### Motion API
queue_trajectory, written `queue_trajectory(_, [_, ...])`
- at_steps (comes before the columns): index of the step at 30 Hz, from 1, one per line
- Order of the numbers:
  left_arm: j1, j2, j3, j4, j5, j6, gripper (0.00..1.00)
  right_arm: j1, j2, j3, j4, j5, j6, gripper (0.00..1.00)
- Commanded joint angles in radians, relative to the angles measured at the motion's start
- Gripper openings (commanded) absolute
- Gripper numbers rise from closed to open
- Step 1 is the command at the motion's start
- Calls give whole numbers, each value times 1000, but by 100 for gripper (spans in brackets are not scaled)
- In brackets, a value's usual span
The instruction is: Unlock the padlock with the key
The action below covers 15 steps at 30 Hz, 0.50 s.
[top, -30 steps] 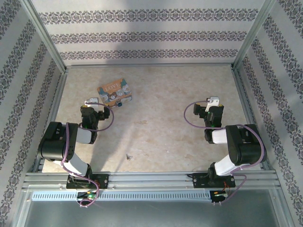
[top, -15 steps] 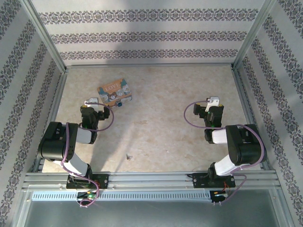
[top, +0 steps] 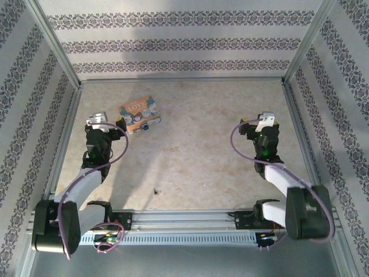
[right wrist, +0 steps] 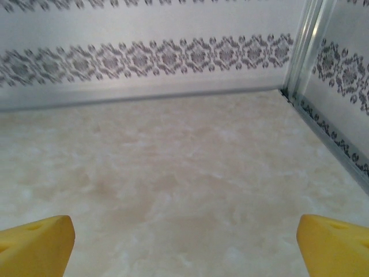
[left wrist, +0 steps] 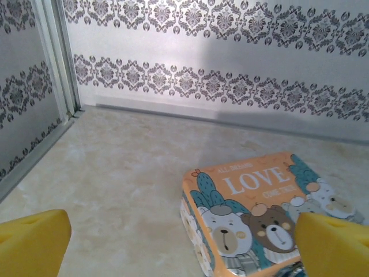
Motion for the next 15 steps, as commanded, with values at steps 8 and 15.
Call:
queue_trajectory(8, [7,-271,123,-565,155,-315,99,142,-316,177,-665,-120,217,98])
queue_trajectory(15, [6,-274,117,-731,416,-402,99,316,-353,270,-871,-104,301,98])
